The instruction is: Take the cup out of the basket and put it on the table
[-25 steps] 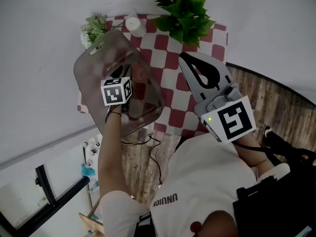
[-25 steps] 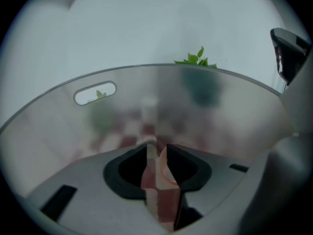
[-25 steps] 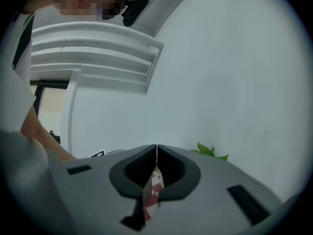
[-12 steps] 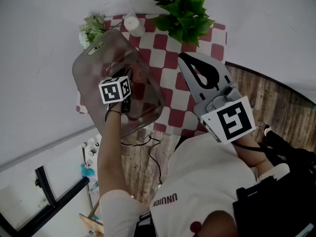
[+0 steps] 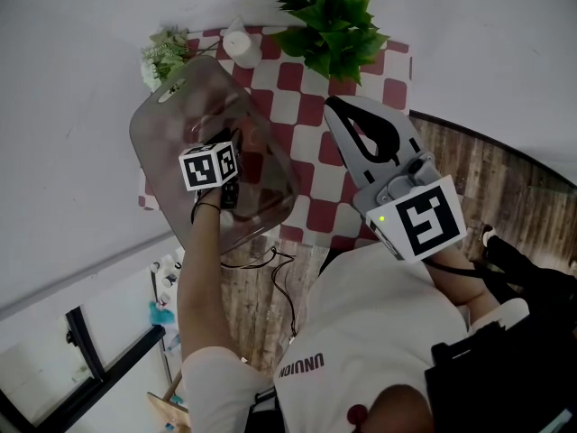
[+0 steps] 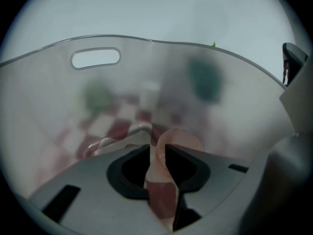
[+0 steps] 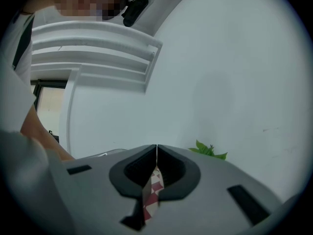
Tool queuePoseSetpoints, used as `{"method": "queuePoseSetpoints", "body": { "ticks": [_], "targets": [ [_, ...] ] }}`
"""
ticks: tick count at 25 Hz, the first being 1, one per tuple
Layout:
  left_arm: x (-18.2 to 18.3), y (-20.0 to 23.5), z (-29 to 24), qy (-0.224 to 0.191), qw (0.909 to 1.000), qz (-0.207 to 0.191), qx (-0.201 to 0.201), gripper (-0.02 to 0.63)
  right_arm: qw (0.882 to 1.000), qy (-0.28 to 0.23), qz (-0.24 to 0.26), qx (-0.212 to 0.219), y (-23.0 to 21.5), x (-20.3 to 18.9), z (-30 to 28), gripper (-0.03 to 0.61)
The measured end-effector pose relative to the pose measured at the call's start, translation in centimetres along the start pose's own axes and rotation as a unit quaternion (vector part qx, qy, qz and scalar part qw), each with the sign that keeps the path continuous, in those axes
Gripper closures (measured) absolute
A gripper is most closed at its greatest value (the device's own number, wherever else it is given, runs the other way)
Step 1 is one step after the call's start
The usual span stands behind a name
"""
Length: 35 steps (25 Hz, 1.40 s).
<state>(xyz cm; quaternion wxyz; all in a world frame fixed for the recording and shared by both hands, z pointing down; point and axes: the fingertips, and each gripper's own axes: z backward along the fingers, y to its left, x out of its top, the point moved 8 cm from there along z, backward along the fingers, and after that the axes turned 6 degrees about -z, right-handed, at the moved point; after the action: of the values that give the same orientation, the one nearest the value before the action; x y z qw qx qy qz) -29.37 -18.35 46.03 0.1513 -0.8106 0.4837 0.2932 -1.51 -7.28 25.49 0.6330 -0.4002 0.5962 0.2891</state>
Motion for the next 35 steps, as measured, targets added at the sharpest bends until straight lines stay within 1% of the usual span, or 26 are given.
{"method": "queuePoseSetpoints", "body": {
  "ticks": [5, 10, 13, 15, 17, 21, 26, 28, 33, 35],
  "targets": [
    [-0.2, 0.0, -0.2, -0.001, 0.9999, 0.015, 0.000, 0.520, 1.000, 0.000, 0.000, -0.002, -0.1, -0.1, 0.3, 0.560],
    [-0.2, 0.0, -0.5, 0.003, 0.9999, 0.009, 0.006, 0.543, 1.000, -0.001, 0.001, -0.005, -0.4, 0.0, 0.3, 0.560],
    [-0.2, -0.1, -0.7, 0.004, 0.9999, 0.012, 0.008, 0.558, 1.000, 0.000, 0.002, -0.006, -0.4, 0.0, 0.3, 0.560],
    [-0.2, -0.1, -0.7, 0.005, 0.9998, 0.015, 0.010, 0.568, 1.000, -0.010, -0.001, -0.007, -0.4, 0.3, 0.2, 0.560],
    [-0.1, -0.2, -0.6, 0.006, 0.9998, 0.017, 0.011, 0.568, 1.000, -0.019, -0.004, -0.008, -0.5, 0.5, 0.1, 0.560],
    [-0.1, -0.2, -0.7, 0.007, 0.9997, 0.021, 0.014, 0.571, 1.000, 0.000, 0.002, -0.008, -0.7, 0.1, 0.4, 0.560],
    [-0.3, 0.0, -0.5, 0.012, 0.9992, 0.034, 0.018, 0.574, 1.000, -0.012, 0.000, -0.008, -0.6, 0.3, 0.2, 0.560],
    [-0.2, 0.0, -0.3, 0.014, 0.9991, 0.034, 0.023, 0.574, 1.000, -0.002, 0.003, -0.009, -0.7, 0.1, 0.3, 0.560],
    [0.3, 0.3, 0.5, 0.005, 0.9986, 0.048, 0.020, 0.577, 1.000, -0.001, 0.000, -0.006, -0.7, 0.0, 0.4, 0.560],
    [0.6, 0.3, 0.9, 0.001, 0.9985, 0.049, 0.023, 0.578, 1.000, -0.002, 0.000, -0.004, -0.7, 0.0, 0.5, 0.560]
  ]
}}
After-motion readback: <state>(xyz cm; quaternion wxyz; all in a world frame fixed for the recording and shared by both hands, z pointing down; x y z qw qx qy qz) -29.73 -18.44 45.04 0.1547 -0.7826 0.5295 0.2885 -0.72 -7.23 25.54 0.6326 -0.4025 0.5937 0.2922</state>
